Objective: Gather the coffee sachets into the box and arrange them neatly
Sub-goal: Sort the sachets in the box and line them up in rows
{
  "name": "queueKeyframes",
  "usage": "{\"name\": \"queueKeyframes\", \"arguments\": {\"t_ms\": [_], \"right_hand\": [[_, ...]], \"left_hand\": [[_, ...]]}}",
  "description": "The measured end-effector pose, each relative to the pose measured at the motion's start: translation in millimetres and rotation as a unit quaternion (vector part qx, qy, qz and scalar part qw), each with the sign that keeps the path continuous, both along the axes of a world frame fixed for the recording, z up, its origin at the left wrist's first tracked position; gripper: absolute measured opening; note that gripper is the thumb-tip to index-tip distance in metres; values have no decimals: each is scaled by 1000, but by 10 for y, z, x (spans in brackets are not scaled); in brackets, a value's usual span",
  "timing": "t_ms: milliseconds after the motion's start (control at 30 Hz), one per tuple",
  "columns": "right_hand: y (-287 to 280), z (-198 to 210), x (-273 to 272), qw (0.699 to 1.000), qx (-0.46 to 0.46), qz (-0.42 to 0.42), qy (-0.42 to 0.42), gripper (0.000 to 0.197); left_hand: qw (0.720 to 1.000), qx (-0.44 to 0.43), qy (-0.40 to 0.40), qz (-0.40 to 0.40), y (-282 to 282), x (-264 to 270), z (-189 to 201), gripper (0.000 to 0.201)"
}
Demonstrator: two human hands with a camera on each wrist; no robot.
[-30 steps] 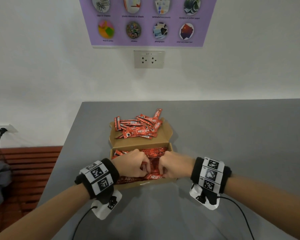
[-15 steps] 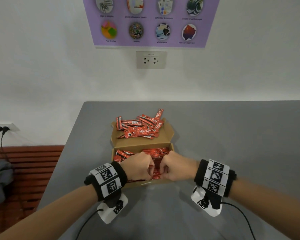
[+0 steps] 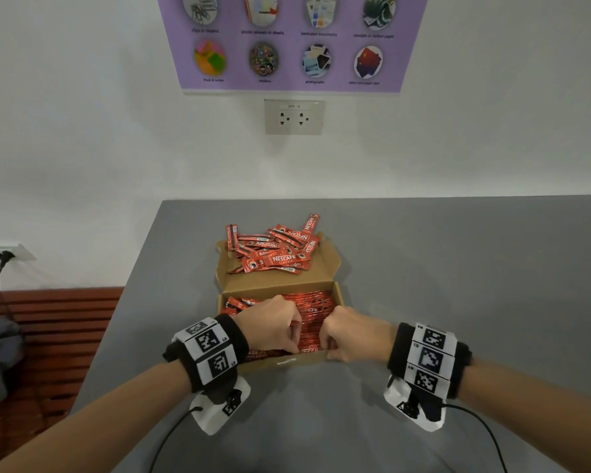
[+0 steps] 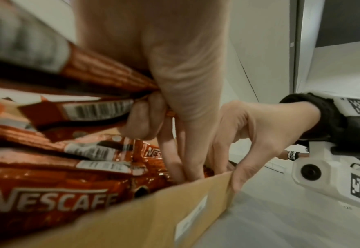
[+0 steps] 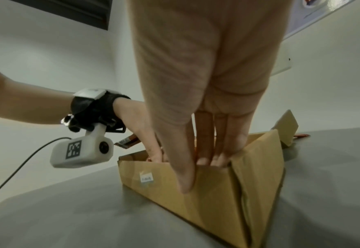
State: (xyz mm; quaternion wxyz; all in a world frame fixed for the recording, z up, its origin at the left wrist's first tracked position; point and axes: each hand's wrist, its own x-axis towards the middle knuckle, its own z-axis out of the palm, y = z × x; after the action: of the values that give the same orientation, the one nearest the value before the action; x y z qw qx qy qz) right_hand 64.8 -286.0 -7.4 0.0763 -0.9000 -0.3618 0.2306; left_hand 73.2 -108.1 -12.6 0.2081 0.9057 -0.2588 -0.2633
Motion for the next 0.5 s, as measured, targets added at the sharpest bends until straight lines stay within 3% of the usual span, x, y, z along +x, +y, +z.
{"name": "queueKeyframes", "arguments": {"t_ms": [133,367,500], "right_hand": [[1,5,9,1000,16,-10,-2,20],[16,-8,-10,1000,5,-6,19,7],[4,27,13,999,16,-19,20,22]], "left_hand": [[1000,-11,-7,6,21,-36,-30,8],[1000,15,-22,2,-27,-86,-39,10],[1000,-5,-25,9,0,-65,-20,10]]}}
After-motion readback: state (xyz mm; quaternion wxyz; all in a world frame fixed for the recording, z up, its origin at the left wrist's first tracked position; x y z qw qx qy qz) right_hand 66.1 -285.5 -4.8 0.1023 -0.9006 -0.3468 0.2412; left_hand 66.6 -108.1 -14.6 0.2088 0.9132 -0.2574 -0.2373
